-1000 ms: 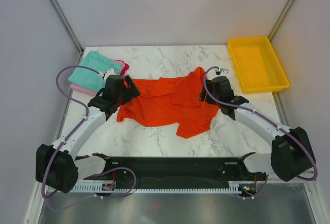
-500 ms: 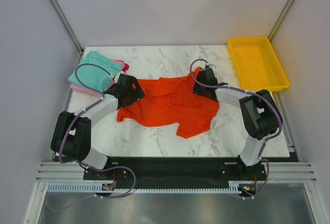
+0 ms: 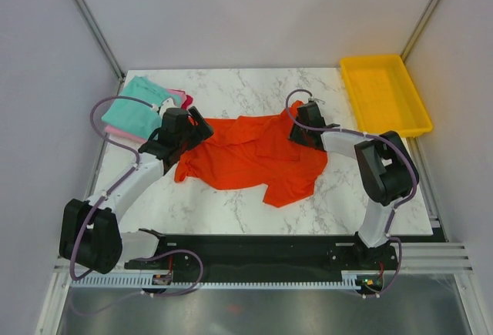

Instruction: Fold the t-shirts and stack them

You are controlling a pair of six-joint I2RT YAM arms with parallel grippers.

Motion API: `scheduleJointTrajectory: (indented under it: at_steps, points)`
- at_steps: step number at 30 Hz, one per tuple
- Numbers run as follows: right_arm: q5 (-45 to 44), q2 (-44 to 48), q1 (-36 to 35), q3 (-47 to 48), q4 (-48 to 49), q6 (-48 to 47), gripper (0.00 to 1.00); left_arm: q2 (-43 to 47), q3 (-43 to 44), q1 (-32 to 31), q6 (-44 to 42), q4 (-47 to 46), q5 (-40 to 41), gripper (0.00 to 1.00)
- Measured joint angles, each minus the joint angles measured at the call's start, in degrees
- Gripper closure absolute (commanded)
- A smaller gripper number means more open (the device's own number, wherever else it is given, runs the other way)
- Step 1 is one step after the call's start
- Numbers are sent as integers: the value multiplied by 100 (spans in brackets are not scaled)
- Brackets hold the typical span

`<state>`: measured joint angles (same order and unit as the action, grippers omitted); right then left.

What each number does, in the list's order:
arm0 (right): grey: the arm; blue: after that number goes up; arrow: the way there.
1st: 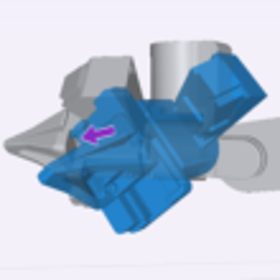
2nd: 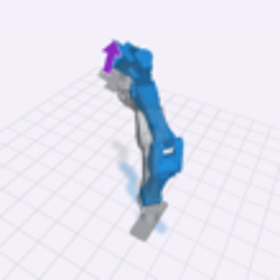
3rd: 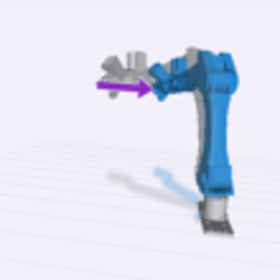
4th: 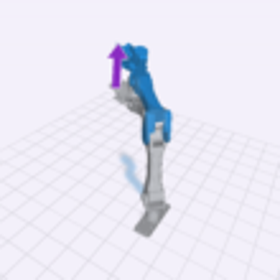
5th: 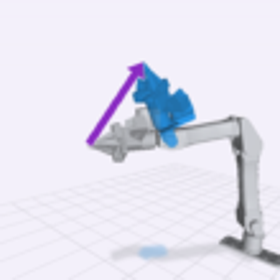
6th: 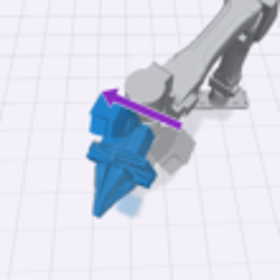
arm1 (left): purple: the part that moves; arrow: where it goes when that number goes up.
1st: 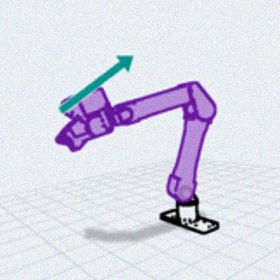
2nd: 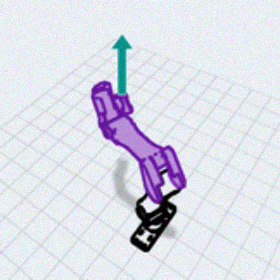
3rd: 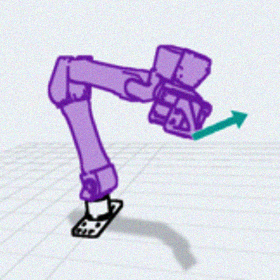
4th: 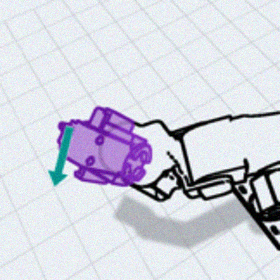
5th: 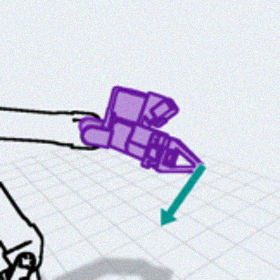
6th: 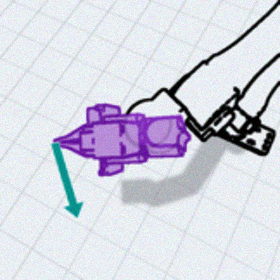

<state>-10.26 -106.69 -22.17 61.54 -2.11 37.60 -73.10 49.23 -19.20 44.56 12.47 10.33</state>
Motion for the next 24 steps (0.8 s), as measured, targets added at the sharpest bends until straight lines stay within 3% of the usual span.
scheduleJointTrajectory:
  at_steps: [9,13,24]
  points:
    - [-63,299,-50,-385,7,39,58,-7,-94,0,39,-59,-22,9]
    - [-208,367,-76,-479,-31,48,76,-7,-94,0,42,-59,-24,9]
    - [-251,485,737,-612,-129,179,77,-459,-94,0,39,-61,66,9]
